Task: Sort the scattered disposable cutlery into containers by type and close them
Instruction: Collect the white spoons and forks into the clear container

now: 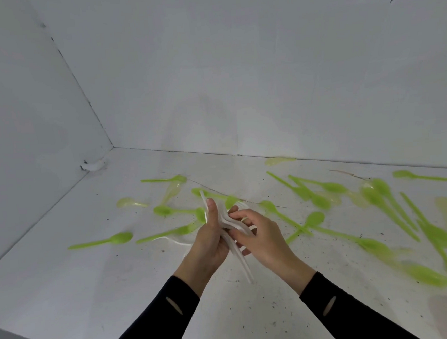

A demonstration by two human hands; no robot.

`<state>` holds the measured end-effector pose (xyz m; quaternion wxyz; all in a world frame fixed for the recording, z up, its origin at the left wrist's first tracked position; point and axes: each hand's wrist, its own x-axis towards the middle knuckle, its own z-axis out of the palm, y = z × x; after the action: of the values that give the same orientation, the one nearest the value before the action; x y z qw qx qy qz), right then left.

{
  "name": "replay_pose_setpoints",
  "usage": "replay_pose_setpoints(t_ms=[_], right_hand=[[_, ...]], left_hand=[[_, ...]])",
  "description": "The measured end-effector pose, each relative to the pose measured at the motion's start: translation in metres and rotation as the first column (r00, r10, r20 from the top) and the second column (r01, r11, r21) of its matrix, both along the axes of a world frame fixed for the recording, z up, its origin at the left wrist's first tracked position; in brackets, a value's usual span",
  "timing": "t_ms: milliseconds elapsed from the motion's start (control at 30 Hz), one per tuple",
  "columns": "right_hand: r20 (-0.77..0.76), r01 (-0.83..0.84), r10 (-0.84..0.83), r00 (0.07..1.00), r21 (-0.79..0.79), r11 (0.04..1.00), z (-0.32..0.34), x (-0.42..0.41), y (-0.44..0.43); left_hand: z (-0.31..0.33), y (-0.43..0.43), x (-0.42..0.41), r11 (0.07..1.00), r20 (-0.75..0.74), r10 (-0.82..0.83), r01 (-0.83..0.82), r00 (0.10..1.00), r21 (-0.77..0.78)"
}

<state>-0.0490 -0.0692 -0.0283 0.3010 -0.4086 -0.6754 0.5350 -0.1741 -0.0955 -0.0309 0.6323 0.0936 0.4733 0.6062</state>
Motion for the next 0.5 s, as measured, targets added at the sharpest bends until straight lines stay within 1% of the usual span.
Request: replay_pose_setpoints(t_ms=[100, 133, 200, 300, 400, 433, 500], right_hand=[[0.079, -0.075, 0.070, 0.994, 0.060, 0.995, -0.006, -0.004, -0.005], [0.091, -0.106, 0.100, 0.991, 0.063, 0.992, -0.007, -0.006, -0.007], [0.061, -0.148, 0.148, 0.987, -0.009, 0.989, -0.004, -0.007, -0.009], [0.004, -0.180, 0.181, 0.984, -0.078, 0.981, -0.001, -0.005, -0.005], [-0.034, -0.235, 0.233, 0.972, -0.095, 0.967, -0.002, 0.000, 0.002], [-0.049, -0.252, 0.248, 0.968, -0.114, 0.961, -0.002, 0.001, 0.003], [-0.062, -0.270, 0.264, 0.963, -0.123, 0.955, -0.001, -0.001, 0.002]], left_hand=[[0.001, 0.001, 0.002, 0.992, 0.057, 0.122, -0.122, 0.991, -0.002], [0.003, 0.001, 0.002, 0.989, 0.055, 0.150, -0.150, 0.987, -0.003], [0.005, 0.000, 0.003, 0.988, 0.002, 0.154, -0.154, 0.988, -0.027], [0.010, -0.003, 0.001, 0.993, -0.016, 0.107, -0.108, 0.994, -0.038], [0.011, -0.009, -0.007, 0.999, -0.066, -0.050, 0.050, 0.997, 0.000], [0.010, -0.012, -0.010, 0.996, -0.067, -0.089, 0.091, 0.994, 0.022], [0.008, -0.013, -0.016, 0.993, -0.018, -0.084, 0.085, 0.996, 0.079]])
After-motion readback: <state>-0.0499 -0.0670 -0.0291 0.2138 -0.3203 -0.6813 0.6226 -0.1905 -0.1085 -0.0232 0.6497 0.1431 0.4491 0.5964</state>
